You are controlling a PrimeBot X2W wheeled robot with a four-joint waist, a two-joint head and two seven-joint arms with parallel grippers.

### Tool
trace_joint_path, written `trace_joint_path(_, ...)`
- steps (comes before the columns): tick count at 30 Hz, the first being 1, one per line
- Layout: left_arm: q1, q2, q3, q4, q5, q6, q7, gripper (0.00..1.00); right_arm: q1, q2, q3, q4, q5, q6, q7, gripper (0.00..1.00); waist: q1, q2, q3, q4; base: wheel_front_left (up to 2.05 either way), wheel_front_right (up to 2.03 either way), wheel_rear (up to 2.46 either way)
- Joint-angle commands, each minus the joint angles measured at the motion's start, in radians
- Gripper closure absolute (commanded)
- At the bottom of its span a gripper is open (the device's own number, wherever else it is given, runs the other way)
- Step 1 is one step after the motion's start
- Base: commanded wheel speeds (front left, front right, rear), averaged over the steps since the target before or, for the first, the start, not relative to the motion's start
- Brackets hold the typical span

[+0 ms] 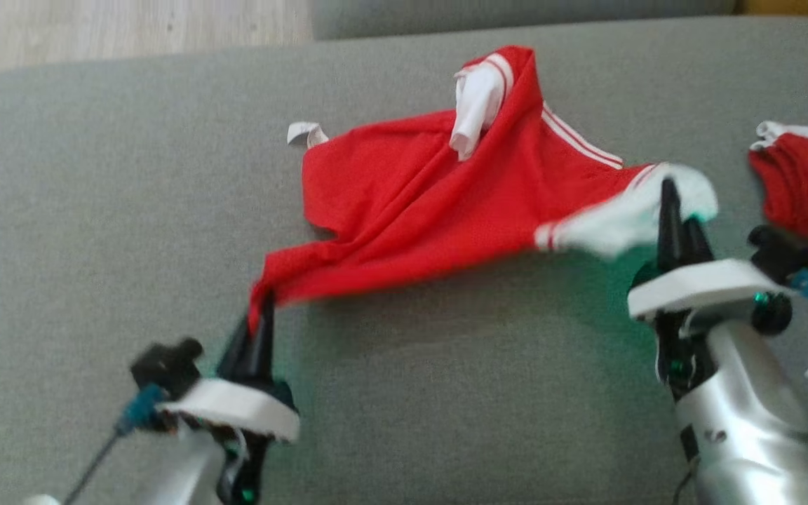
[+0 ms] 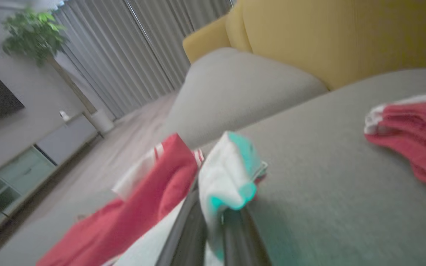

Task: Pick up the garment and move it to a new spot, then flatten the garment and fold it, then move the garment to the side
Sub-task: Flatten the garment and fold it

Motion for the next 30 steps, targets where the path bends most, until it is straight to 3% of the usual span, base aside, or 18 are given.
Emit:
trace_joint_path(1, -0.072, 0.043, 0.062, -0.103, 0.014, 0.002, -0.005, 1.0, -0.043, 0.005, 0.026, -0.105, 0.039, 0.0, -0.004, 1.0, -0.0001, 0.0, -0.049, -0.012, 0.0, 0.0, 0.0)
trace_joint_path(6, -0.212, 0.157, 0.079, -0.258, 0.021, 0.002, -0.005, 1.0, -0.145, -0.023, 0.035, -0.263, 0.114, 0.0, -0.004, 1.0, -0.0001, 0.0, -0.124, -0.029, 0.0, 0.0, 0.0)
trace_joint_path(7, -0.212, 0.157, 0.079, -0.258, 0.021, 0.002, -0.005, 1.0, -0.145, -0.023, 0.035, -0.263, 0.114, 0.0, -0.004, 1.0, -0.0001, 0.0, -0.124, -0.029, 0.0, 0.0, 0.0)
trace_joint_path(11, -0.364, 0.248, 0.088, -0.298, 0.011, 0.002, 0.003, 1.0, -0.259, -0.081, 0.035, -0.349, 0.158, 0.0, 0.028, 1.0, -0.0001, 0.0, -0.157, -0.035, 0.0, 0.0, 0.0)
trace_joint_path(17, -0.57, 0.301, 0.111, -0.282, 0.018, 0.01, 0.096, 1.0, -0.436, -0.115, 0.007, -0.398, 0.132, 0.0, 0.133, 1.0, -0.0001, 0.0, -0.133, -0.037, 0.0, 0.0, 0.0)
trace_joint_path(23, -0.702, 0.305, 0.083, -0.176, 0.057, 0.017, 0.146, 1.0, -0.585, -0.068, 0.0, -0.299, 0.037, 0.0, 0.174, 1.0, -0.0001, 0.0, -0.033, -0.041, 0.0, 0.0, 0.0)
trace_joint_path(30, -0.871, 0.288, 0.114, 0.025, 0.083, 0.059, 0.064, 1.0, -0.821, -0.013, -0.07, -0.057, -0.076, 0.0, 0.051, 1.0, -0.0001, 0.0, 0.079, -0.068, 0.0, 0.0, 0.0)
